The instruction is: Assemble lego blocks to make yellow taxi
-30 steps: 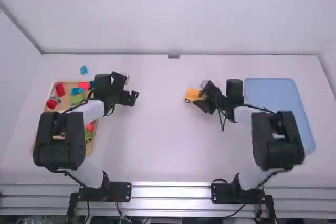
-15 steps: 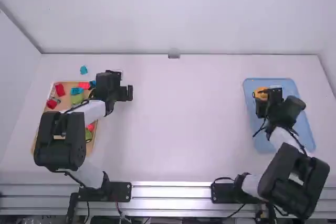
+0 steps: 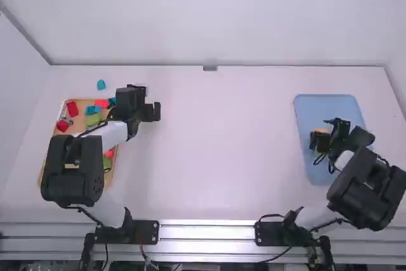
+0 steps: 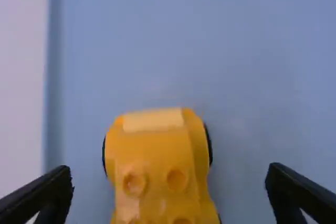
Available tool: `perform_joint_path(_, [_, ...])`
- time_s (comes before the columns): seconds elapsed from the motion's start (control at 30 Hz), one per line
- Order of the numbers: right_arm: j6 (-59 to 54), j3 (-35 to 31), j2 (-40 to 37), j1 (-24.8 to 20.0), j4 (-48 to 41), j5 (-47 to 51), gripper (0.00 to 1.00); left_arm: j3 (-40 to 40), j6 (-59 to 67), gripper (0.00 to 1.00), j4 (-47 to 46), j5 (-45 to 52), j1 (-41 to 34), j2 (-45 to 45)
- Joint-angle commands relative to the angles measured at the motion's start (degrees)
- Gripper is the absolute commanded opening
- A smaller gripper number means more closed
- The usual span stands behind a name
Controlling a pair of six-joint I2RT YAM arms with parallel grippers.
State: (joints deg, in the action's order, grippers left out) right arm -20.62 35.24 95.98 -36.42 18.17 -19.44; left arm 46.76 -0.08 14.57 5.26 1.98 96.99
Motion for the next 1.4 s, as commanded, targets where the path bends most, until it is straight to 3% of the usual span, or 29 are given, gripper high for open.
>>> perform_joint_path(0.0, [2.16, 1.99, -4.13, 1.16, -2.29, 2.75, 0.98, -0.20, -0.15, 0.99, -0.96, 0.02, -0.96, -2.73])
perform_joint_path(0.13, [2.84, 2.34, -11.26, 4.70, -7.56, 7.78, 0.98, -0.22, -0.15, 0.99, -2.10, -0.33, -1.73, -6.36])
perform_joint_path(0.33, [2.75, 2.34, -27.54, 14.19, -17.16, 14.38, 0.98, -0.22, -0.13, 0.99, -8.87, -0.20, -1.64, -19.39])
perform_joint_path(0.6, [2.33, 2.15, -44.25, 26.55, -20.01, 14.94, 0.98, -0.36, -0.01, 0.99, -13.89, -0.36, -1.98, -36.54])
perform_joint_path(1.03, [12.23, -7.75, -54.16, 36.42, -18.17, 19.44, 0.81, -9.61, 0.08, 0.83, -14.57, -5.26, -1.98, -45.78])
perform_joint_path(1.37, [20.62, -20.46, -66.86, 36.42, -18.17, 19.44, 0.59, -21.31, 0.08, 0.62, -14.57, -5.26, -1.98, -57.49])
